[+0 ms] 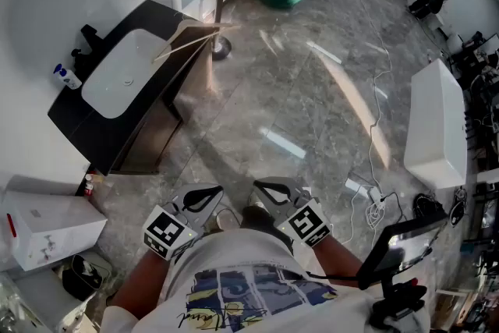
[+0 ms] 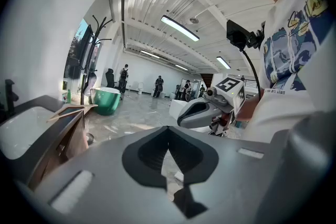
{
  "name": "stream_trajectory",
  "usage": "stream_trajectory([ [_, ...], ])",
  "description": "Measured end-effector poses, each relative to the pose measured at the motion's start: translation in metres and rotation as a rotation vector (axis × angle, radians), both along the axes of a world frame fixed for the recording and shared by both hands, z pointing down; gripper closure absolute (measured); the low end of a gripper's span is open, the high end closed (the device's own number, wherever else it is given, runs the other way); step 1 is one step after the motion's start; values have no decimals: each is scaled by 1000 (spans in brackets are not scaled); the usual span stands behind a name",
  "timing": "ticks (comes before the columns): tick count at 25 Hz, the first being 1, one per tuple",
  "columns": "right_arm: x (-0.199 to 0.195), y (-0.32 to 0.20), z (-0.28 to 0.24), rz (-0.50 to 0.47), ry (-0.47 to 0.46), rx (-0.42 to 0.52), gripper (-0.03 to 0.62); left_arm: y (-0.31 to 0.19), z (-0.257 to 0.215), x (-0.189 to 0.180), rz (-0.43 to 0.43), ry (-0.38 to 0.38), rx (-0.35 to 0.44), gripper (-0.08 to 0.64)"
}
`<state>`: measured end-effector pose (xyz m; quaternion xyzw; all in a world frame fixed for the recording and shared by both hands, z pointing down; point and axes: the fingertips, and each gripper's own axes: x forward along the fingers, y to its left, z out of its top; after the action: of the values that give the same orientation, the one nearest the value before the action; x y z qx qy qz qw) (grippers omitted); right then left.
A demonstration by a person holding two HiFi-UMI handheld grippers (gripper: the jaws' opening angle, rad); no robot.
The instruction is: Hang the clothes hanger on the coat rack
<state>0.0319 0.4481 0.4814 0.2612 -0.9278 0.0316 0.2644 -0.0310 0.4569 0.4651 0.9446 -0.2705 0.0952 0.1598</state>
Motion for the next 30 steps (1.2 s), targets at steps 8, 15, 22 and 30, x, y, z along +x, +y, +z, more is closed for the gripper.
stream_trajectory([
  [8,26,-19,1,-14,-17,-15,591,-14,2,33,4,-13,-28,557],
  [15,55,-72,-1,-74,-45,-13,591,-61,-5,69,-41,-34,-32,557],
  [22,96,-125,4,-165,-41,-8,558,-112,-7,109,-114,-47,-24,557],
  [30,104,-196,15,-169,-17,-27,501,-165,5,117,-137,-55,-55,545],
])
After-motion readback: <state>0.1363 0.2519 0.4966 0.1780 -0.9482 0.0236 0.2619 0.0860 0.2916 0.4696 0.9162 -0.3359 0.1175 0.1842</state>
